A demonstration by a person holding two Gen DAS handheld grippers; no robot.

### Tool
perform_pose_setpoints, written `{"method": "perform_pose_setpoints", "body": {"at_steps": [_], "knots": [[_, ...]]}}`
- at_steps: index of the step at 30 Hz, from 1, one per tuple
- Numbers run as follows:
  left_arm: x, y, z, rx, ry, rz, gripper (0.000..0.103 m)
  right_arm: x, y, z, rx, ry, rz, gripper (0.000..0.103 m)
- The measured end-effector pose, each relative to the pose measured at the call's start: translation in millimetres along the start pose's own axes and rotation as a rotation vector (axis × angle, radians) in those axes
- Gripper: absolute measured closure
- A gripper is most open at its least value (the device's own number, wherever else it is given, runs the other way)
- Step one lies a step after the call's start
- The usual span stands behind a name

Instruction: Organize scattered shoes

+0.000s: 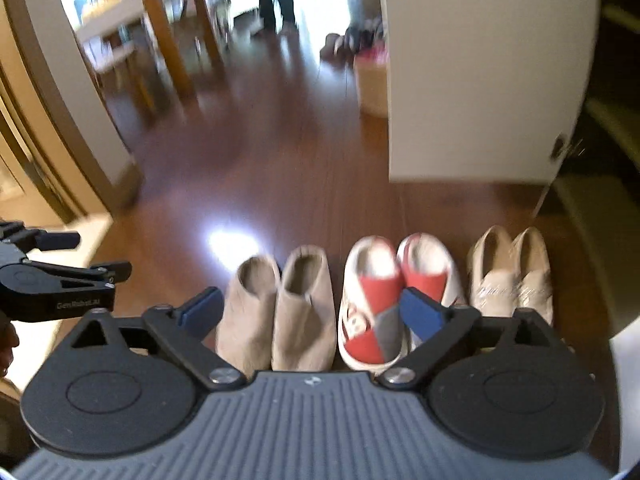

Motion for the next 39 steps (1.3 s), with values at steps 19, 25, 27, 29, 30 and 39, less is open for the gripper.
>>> {"method": "perform_pose_setpoints", "body": {"at_steps": [19,25,27,29,30,39], "knots": [[149,-97,-69,0.157,-0.222,0.066,0.022,183,-73,-20,-0.059,-0.122,-0.137,0.001],[151,-129,-90,0.154,-0.246,0.116,0.022,193,-115,-31,-0.129,-0.153,-0.132,0.001],[150,-141,-95,0.15,-0.251,0.135,0.022,192,-126,-35,-0.147,-0.169,-0.122,0.001],[151,-149,-99,0.144,-0.251,0.146,0.022,191,-134,-40,-0.164,-0.187,-0.106,0.001],[152,-153,-101,0.141,-0.25,0.149,0.022,190,-137,-42,-0.171,-0.193,-0.101,0.001],[170,-174,-117,0.1,-0.257,0.14,0.022,201,-159,-48,-0.076,-0.334,-0.105,0.001]]}}
Point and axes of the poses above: each gripper's, at about its wrist camera, not at the fingertips, and x roughly against the way its jaws point, z to its left, y to its top, the point moved 1 cm from there along -x, roughly the way its jaws point, and after that the axes turned 14 degrees about y, right-handed, at the moved point
